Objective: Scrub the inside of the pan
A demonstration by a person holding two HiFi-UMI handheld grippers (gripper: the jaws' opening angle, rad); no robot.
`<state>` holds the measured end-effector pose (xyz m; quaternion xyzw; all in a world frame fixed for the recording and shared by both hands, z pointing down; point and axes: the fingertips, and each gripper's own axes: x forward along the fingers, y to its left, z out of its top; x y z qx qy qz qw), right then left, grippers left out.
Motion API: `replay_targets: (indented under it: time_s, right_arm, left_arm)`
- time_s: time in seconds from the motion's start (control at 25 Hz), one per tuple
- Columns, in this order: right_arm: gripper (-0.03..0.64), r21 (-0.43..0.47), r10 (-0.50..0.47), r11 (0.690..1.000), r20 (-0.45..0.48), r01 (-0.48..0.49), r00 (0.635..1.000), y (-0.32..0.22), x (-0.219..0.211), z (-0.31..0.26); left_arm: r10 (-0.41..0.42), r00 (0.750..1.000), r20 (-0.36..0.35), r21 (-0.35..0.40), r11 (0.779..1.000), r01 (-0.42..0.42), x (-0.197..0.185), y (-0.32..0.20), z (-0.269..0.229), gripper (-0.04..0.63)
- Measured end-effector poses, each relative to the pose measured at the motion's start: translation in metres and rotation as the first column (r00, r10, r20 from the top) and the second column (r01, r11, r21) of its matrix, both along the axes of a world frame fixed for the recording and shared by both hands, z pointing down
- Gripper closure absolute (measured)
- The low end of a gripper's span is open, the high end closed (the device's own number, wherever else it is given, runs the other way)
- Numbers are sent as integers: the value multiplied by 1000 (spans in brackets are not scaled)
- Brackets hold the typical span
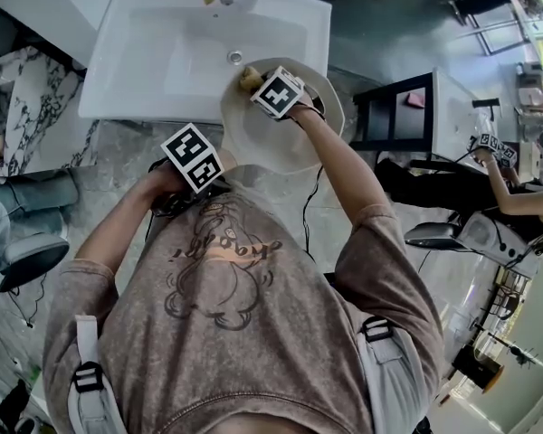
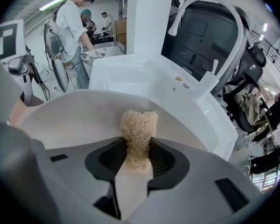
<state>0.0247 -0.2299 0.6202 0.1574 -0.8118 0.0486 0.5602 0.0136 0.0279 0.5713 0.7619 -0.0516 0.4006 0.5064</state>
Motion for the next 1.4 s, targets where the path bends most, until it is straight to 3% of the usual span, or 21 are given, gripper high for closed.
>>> replay_targets:
  time_s: [0.2,0.32,0.52,0.72,0.96,1.4]
  right_arm:
    - [462,8,26,1000,-40,-25,999,-11,21,4]
    - [462,8,79,997,-122,-78,989,-16,48,9]
    - [462,65,92,994,-159,-83,983,-30,66,7]
    - [462,100,28,995,-124,-16,992,-35,61,5]
    - [462,130,-44,989,-224,75,974,-34,80,5]
    - [462,16,-138,988,-311,151,940,0,119,10]
  left_arm:
    - [-13,1000,-7,-8,1000,13,2,-2,-2,502]
    - [-19,1000,-10,-11,1000,19,3,-2,-2,503]
    - [-23,1000,-15,-13,1000,23,4,-2,-1,503]
    - [-28,1000,-13,-21,999,28,4,-2,0,506]
    - [-37,999,-18,-23,999,37,4,-2,0,508]
    - [-46,998,-34,-33,998,45,5,-2,-2,508]
